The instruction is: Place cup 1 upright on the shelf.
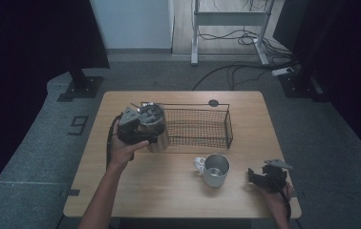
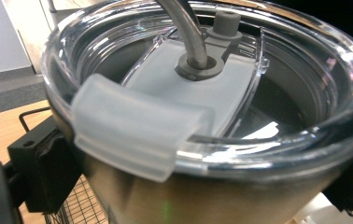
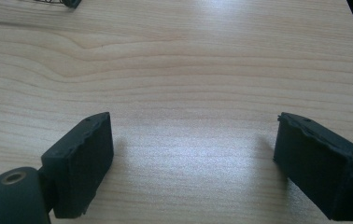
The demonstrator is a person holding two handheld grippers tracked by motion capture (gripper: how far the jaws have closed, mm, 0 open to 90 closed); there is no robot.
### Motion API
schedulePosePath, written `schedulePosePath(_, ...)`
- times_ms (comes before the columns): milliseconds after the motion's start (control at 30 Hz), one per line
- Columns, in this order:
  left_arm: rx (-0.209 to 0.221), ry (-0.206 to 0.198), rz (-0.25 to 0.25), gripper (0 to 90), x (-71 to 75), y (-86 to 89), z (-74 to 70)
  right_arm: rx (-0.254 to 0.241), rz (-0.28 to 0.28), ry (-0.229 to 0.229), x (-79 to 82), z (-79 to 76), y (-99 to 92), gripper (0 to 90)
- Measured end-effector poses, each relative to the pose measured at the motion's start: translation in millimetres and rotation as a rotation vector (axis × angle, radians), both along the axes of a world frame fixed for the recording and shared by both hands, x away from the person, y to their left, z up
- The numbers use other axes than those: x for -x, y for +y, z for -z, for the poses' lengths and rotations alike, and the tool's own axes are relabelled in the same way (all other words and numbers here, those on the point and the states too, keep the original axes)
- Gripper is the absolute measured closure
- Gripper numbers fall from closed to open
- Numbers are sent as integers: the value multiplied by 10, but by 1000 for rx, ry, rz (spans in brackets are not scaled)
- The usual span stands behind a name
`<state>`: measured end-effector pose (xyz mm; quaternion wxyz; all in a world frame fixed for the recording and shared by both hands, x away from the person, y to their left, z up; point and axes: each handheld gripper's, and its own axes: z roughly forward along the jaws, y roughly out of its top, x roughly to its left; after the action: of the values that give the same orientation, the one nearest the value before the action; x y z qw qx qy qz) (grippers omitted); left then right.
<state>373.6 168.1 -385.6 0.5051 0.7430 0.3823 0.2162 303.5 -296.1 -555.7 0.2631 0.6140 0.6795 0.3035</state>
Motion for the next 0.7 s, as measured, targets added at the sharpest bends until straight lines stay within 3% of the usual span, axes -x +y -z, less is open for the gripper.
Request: schedulePosePath(700, -1, 1, -12, 42, -121, 8, -51, 1, -2, 2, 1, -2, -2, 115)
